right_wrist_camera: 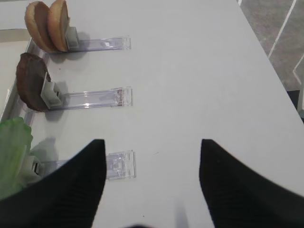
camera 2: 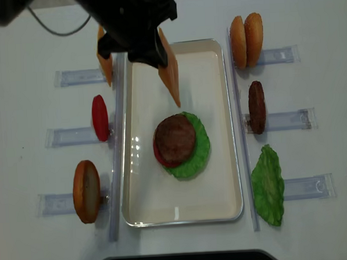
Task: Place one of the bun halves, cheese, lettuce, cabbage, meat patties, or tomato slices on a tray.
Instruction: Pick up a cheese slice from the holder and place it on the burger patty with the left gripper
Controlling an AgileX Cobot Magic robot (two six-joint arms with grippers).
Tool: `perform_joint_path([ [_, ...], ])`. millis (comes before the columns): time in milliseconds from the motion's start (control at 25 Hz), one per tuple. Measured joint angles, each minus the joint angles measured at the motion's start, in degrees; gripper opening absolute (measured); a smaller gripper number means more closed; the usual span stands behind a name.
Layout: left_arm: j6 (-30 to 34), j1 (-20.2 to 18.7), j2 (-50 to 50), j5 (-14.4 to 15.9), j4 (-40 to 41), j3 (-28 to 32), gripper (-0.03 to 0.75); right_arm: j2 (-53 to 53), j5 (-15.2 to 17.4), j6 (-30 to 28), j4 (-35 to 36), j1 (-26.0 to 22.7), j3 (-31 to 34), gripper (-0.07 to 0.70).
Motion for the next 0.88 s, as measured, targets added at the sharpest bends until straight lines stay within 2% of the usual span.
perform_joint_path([
  [120,5.08,0.00,-3.21,-7.90,-6.90,8.88,0.022,0.00,0.00,0.00,0.00,0.00,0.00,0.413],
  [280,12.50,0.00,-3.89,-13.05,-13.86,15.40,0.022,0.00,0.00,0.00,0.00,0.00,0.00,0.413],
  [600,24.60,0.00,-3.93,-18.84,-25.24,25.02,0.022,0.00,0.00,0.00,0.00,0.00,0.00,0.413],
  [880,26.52,0.00,-4.00,-18.76,-24.61,26.70,0.022,0.00,0.00,0.00,0.00,0.00,0.00,0.413],
])
